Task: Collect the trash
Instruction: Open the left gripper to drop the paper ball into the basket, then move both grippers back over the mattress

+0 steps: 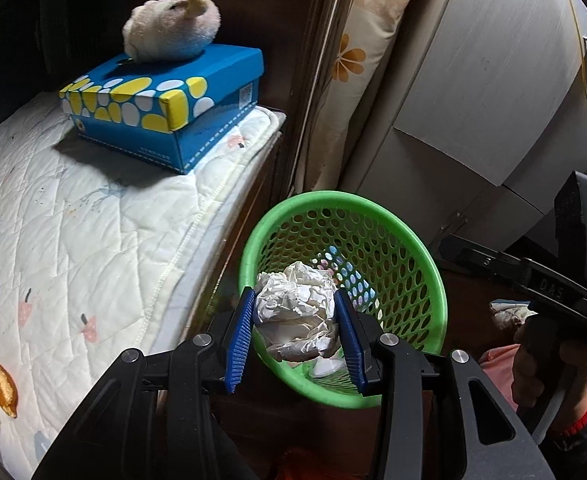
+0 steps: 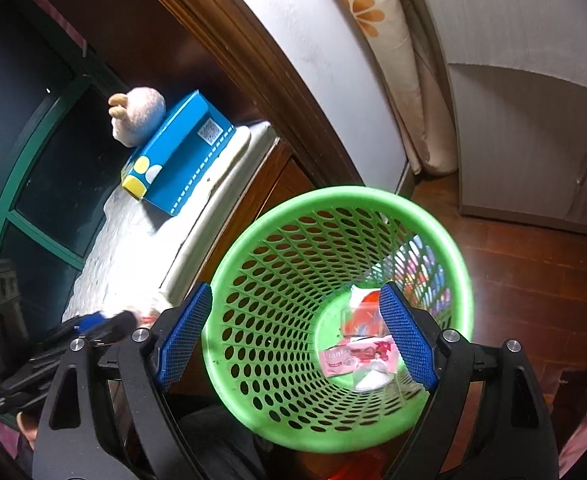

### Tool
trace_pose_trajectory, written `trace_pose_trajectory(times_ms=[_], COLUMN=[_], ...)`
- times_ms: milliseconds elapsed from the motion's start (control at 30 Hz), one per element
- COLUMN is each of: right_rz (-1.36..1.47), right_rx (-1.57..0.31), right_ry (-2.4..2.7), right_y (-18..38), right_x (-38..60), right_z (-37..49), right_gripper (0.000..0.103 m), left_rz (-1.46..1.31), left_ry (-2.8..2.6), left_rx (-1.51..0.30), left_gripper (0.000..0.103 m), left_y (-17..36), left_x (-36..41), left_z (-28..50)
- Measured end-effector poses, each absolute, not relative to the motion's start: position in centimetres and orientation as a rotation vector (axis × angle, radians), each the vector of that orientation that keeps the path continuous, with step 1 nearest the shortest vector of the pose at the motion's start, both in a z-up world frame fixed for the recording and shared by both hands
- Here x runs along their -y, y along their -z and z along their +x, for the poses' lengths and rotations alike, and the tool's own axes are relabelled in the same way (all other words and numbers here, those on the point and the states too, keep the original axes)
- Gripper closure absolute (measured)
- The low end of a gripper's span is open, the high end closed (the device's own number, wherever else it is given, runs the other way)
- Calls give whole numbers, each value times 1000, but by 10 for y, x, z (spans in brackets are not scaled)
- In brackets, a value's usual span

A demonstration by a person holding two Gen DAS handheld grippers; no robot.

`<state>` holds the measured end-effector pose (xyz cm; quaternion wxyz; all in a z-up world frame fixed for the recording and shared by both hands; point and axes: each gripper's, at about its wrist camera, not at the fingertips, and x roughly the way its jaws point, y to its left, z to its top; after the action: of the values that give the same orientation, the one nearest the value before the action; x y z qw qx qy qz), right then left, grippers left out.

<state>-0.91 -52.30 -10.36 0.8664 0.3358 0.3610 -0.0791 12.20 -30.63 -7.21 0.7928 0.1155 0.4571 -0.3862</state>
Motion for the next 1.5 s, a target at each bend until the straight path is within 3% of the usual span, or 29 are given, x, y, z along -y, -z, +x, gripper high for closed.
trace_pose_trajectory(times_ms=[233,400,633,1500], right_rz=[728,733,733,475], right_rx=[-725,-717,-708,-803], right_ry=[172,170,139,-189], right_y=[99,97,89,55], right_x=[527,527,514,345], right_z=[-25,-30,-30,59], right_gripper=[17,17,17,17], left_rz=[282,282,258,-33], left_ry=[860,856,832,323], left_rx=[-1025,-1029,-1007,-869], left_gripper=[62,47,45,44], left_y=[92,96,84,27], left_x=[332,335,311,42], left_z=[115,113,109,134])
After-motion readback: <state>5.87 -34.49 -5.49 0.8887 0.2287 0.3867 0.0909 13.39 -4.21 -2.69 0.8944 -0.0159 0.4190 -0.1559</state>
